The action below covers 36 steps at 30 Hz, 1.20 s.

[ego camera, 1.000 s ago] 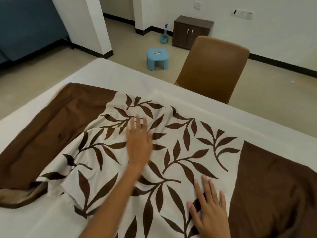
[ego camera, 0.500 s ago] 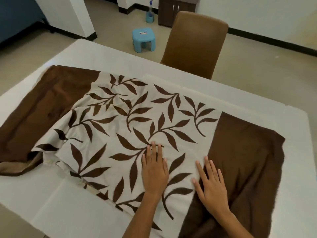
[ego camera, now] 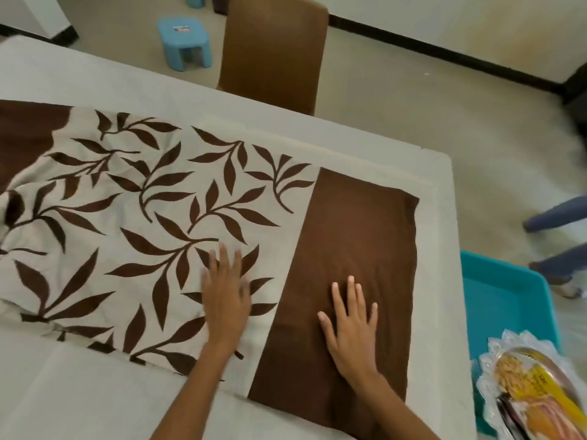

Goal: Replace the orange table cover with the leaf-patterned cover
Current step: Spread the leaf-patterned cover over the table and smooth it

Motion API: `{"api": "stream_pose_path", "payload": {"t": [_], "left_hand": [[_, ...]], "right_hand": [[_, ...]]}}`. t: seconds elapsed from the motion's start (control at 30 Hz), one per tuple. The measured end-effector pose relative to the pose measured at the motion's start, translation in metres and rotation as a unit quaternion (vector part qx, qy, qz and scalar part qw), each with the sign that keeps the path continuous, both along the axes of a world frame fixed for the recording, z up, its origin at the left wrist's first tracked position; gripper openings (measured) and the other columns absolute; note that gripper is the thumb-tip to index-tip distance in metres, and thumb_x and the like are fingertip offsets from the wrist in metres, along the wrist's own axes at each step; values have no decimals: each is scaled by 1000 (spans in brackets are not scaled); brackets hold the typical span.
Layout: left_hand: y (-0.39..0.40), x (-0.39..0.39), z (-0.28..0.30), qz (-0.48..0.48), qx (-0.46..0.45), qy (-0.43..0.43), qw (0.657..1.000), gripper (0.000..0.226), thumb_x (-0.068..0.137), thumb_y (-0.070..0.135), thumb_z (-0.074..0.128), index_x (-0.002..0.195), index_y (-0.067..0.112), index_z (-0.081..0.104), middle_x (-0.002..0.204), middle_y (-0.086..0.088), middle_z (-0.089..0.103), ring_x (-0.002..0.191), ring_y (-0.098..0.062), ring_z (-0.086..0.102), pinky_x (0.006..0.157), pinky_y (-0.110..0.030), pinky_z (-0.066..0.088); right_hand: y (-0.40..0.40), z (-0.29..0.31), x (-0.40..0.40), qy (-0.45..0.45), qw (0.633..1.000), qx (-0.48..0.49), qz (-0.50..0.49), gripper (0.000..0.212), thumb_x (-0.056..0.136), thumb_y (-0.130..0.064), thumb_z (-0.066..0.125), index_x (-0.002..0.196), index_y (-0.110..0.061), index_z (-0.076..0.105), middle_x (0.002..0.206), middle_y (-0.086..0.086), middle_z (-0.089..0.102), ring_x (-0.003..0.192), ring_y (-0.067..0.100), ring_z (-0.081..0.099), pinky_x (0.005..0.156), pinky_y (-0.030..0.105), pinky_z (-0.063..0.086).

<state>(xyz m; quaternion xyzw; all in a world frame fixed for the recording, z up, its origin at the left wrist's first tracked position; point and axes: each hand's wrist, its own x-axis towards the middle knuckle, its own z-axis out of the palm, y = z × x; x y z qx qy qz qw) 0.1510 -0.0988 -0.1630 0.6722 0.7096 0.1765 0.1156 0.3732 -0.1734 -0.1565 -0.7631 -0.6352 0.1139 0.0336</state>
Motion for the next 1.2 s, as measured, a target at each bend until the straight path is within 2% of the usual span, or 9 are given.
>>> {"api": "stream_pose_path", "payload": {"t": [0.07, 0.17, 0.43, 0.9, 1.0, 1.1, 1.2], "left_hand": [[-29, 31, 0, -54, -10, 8, 998, 54, 96, 27, 48, 147, 15, 33, 155, -12, 24, 144, -29, 17, 115, -45, 18], [-64, 60, -15, -119, -37, 23, 992, 55, 99, 38, 32, 149, 17, 27, 157, -10, 19, 145, -25, 14, 118, -37, 9], [-63, 78, -17, -100, -58, 44, 992, 57, 99, 41, 28, 150, 18, 24, 158, -8, 16, 147, -23, 10, 116, -41, 21], [-58, 78, -17, -110, -63, 47, 991, 56, 100, 43, 24, 150, 19, 27, 158, -8, 18, 146, -24, 13, 115, -42, 22], [-60, 72, -13, -168, -43, 6, 985, 54, 101, 49, 21, 148, 25, 29, 157, -4, 19, 146, -22, 12, 115, -42, 17], [-81, 63, -9, -265, -26, -45, 963, 59, 96, 61, 29, 146, 29, 33, 158, 0, 19, 147, -17, 7, 119, -41, 9], [-113, 52, -10, -368, -38, -22, 929, 74, 86, 74, 38, 148, 33, 29, 159, 2, 15, 147, -17, 3, 117, -40, 6]], "right_hand": [[-2, -6, -11, 2, 1000, -1, -13, 63, 96, -60, 16, 147, -25, 27, 156, 4, 18, 144, 24, 14, 112, 53, 15], [-4, -14, -8, -6, 1000, 15, -9, 63, 95, -59, 20, 148, -25, 26, 156, 4, 18, 144, 23, 13, 113, 52, 16], [13, -17, 11, 0, 999, 31, 21, 63, 94, -58, 27, 148, -27, 24, 157, 2, 17, 145, 21, 12, 115, 48, 13], [17, -20, 14, 23, 998, 54, 29, 61, 95, -56, 27, 147, -24, 29, 155, 4, 22, 144, 22, 17, 115, 49, 13], [11, -14, 18, 63, 994, 66, 55, 57, 97, -52, 23, 145, -22, 32, 156, 3, 21, 144, 19, 14, 114, 50, 14], [-20, -8, 25, 92, 986, 77, 116, 53, 99, -50, 21, 144, -23, 33, 156, 0, 19, 144, 15, 12, 115, 47, 11], [-68, -8, 38, 87, 983, 53, 156, 54, 99, -53, 24, 145, -26, 32, 157, -1, 16, 145, 15, 10, 116, 47, 12]]}}
